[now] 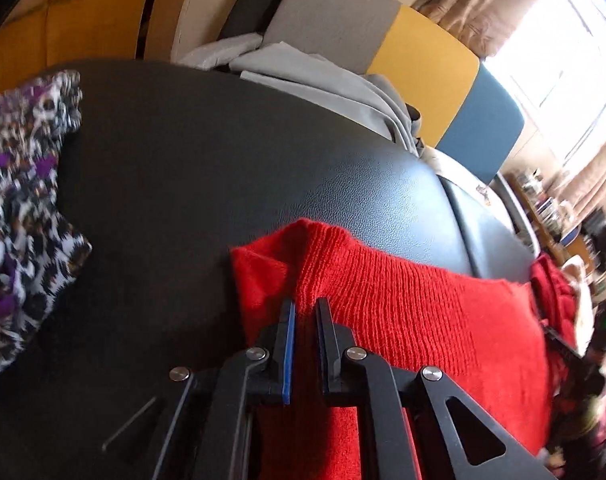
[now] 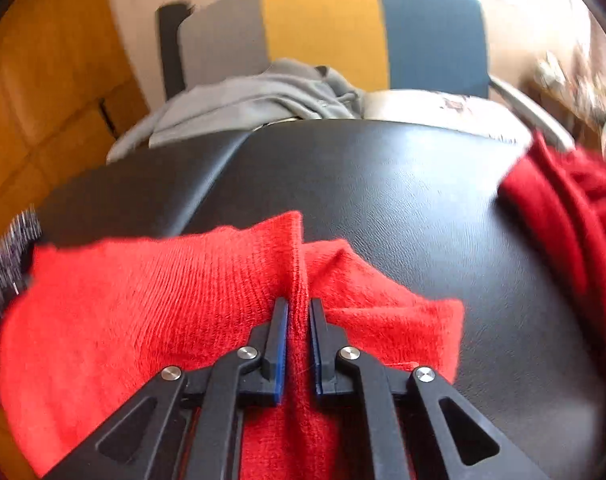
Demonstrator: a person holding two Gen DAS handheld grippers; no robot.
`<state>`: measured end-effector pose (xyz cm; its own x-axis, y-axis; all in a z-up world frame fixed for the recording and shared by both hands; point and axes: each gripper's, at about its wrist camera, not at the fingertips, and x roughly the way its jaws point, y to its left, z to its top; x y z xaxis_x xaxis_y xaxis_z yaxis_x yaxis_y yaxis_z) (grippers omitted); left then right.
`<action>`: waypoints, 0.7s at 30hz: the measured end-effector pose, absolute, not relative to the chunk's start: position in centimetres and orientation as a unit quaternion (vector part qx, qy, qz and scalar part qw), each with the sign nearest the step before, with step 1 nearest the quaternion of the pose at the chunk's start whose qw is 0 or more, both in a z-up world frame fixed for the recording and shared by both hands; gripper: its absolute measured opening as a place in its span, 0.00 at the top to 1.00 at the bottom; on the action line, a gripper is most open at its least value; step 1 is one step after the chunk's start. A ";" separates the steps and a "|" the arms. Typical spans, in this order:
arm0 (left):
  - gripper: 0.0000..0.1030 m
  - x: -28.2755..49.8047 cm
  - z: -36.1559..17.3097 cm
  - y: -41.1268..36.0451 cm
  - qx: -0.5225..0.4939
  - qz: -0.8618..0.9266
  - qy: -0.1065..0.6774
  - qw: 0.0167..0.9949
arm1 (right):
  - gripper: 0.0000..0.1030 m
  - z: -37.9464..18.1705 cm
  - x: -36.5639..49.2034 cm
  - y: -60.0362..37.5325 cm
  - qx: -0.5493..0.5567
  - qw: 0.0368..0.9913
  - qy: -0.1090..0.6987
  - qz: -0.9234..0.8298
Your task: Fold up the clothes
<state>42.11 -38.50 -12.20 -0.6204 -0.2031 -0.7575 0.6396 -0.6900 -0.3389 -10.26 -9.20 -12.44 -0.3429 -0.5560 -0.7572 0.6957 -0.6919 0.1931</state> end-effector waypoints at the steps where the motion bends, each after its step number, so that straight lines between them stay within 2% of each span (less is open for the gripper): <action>1: 0.89 42.1 -12.2 -38.4 0.359 -0.845 0.303 0.254 | 0.92 -12.7 -10.4 -8.9 0.428 0.383 0.071 -0.816; 3: 0.85 42.4 -11.7 -38.4 0.359 -0.839 0.312 0.263 | 0.89 -12.8 -10.9 -8.4 0.435 0.387 0.053 -0.811; 4: 0.79 42.6 -11.2 -38.4 0.355 -0.837 0.318 0.268 | 0.84 -12.6 -11.1 -8.2 0.440 0.390 0.045 -0.808; 5: 0.66 42.8 -10.6 -38.4 0.351 -0.835 0.324 0.273 | 0.79 -12.4 -11.3 -7.9 0.446 0.392 0.036 -0.804; 7: 0.57 42.9 -8.9 -36.9 0.338 -0.849 0.311 0.263 | 0.78 -11.4 -11.5 -6.2 0.459 0.405 -0.005 -0.791; 9: 0.53 43.0 -7.1 -35.2 0.323 -0.864 0.294 0.250 | 0.78 -9.9 -11.3 -3.5 0.455 0.427 -0.054 -0.779; 12: 0.41 42.5 -4.9 -32.3 0.309 -0.886 0.269 0.215 | 0.75 -8.2 -10.3 1.6 0.442 0.467 -0.113 -0.757; 14: 0.39 40.7 -4.4 -29.6 0.317 -0.900 0.251 0.164 | 0.73 -8.3 -9.3 4.6 0.452 0.495 -0.133 -0.730; 21: 0.39 30.7 -4.6 -18.1 0.374 -0.916 0.146 0.002 | 0.71 -11.9 -4.5 8.4 0.512 0.548 -0.063 -0.658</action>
<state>30.67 -18.06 -4.58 -0.7199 0.1066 -0.6859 0.1124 -0.9572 -0.2668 -4.52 8.36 -11.94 0.1251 -0.7872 -0.6039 0.6573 -0.3902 0.6448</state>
